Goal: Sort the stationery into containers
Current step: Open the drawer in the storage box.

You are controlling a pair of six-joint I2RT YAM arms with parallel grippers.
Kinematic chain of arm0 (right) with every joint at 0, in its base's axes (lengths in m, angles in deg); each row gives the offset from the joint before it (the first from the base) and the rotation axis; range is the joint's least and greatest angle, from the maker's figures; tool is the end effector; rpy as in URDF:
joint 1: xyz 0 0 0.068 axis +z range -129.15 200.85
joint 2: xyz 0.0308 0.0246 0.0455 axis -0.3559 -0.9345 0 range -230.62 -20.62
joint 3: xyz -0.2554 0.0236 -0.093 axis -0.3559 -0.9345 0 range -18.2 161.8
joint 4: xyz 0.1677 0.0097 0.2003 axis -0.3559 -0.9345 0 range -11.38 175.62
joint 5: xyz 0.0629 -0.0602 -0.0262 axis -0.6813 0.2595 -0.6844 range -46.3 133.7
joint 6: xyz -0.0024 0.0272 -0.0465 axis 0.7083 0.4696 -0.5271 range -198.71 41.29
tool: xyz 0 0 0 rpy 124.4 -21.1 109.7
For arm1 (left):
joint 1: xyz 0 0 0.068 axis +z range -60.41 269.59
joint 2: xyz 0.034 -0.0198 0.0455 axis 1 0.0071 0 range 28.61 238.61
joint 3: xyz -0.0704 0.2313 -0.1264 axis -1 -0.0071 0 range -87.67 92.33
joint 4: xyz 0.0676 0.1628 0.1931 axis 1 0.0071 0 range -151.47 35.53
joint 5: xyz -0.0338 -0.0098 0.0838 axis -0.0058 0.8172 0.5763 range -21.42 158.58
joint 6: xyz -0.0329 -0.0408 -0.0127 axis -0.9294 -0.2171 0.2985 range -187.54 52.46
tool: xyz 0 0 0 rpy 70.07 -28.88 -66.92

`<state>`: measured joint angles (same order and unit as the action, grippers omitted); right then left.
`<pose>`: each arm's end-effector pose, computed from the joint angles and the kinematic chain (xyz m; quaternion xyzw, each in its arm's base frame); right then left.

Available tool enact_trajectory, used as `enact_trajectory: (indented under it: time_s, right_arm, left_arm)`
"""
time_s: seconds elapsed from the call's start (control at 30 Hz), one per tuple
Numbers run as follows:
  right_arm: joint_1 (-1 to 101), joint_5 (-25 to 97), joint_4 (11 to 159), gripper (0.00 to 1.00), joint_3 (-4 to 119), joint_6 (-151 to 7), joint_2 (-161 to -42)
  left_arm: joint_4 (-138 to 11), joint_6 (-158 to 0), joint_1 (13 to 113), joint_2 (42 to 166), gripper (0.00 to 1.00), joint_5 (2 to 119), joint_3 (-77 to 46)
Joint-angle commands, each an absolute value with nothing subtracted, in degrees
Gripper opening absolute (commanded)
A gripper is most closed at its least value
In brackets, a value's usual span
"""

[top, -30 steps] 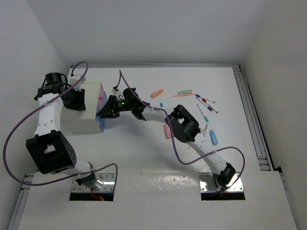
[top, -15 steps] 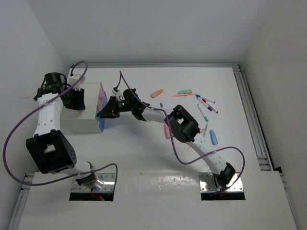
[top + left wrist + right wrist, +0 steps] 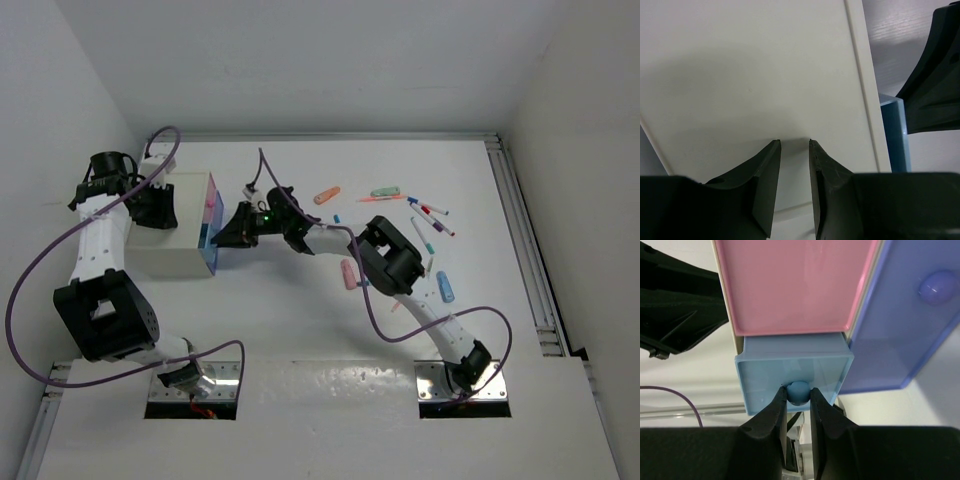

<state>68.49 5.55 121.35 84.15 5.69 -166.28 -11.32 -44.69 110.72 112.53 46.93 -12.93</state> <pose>0.3601 0.4275 0.1246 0.0199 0.7427 0.6688 0.0283 0.2829 0.0952 0.3041 0.0639 0.9464 -0.0707 0.3087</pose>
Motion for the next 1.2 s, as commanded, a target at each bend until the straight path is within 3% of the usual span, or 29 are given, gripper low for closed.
enact_trajectory:
  time_s: [0.0,0.63,1.17]
  right_arm:
    - [67.0,3.4,123.9,0.00,81.2,4.9,-161.2]
    - [61.5,-1.5,127.9,0.00,61.8,4.0,-150.9]
    - [58.7,-3.3,125.8,0.00,57.9,1.4,-148.3]
  left_arm:
    - [-9.3,-45.0,111.7,116.4,0.36,48.3,-15.1]
    - [-9.5,-45.3,111.9,119.1,0.36,47.9,-12.8]
    - [-9.9,-45.1,111.9,119.4,0.36,47.7,-12.9]
